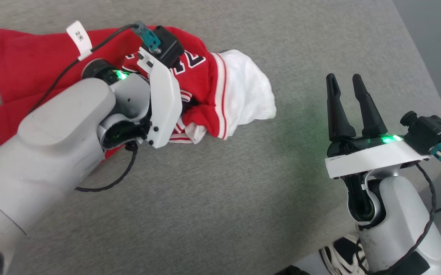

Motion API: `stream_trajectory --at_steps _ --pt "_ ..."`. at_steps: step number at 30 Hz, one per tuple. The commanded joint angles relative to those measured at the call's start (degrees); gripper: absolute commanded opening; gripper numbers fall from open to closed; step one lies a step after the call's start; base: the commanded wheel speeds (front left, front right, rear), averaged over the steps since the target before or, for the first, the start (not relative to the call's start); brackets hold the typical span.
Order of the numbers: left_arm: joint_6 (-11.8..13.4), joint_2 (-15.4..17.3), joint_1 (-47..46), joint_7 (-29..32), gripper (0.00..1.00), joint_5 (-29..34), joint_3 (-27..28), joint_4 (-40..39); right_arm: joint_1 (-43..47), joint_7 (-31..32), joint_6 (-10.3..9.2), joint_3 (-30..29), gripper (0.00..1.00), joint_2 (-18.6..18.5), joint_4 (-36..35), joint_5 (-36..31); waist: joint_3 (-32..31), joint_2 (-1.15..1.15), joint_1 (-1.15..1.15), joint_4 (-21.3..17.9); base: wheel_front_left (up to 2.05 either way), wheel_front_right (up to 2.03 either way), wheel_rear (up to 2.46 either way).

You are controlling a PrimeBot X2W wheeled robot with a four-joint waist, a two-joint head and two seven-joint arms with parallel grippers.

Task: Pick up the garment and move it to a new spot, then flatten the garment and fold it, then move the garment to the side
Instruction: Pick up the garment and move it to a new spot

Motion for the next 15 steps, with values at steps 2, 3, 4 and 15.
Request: stream_trajectory --at_steps 2,3,4,15 --pt "1.21 2.35 2.14 -2.62 1.00 -0.67 -1.20 0.63 -0.43 -0.25 0.01 -0.49 1.00 0.10 0.47 -1.82 -2.95 0.00 0.00 3.36 0.00 0.00 0.00" --pt "1.20 2.42 2.00 -4.41 1.00 -1.32 -0.97 -0.27 -0.45 -0.25 0.01 -0.66 1.00 0.08 0.65 -2.50 -3.66 0.00 0.00 4.23 0.00 0.00 0.00" --pt "1.04 2.28 2.21 -6.11 1.00 -2.02 -0.88 -1.19 -0.31 -0.25 0.01 -0.97 1.00 0.07 0.85 -3.24 -4.54 0.00 0.00 5.25 0.00 0.00 0.00" --pt "0.81 3.47 9.51 -22.51 1.00 -6.15 -0.62 -7.16 2.24 -0.25 0.01 -3.89 1.00 -0.94 2.96 -10.58 -12.30 0.00 0.00 15.00 0.00 0.00 0.00"
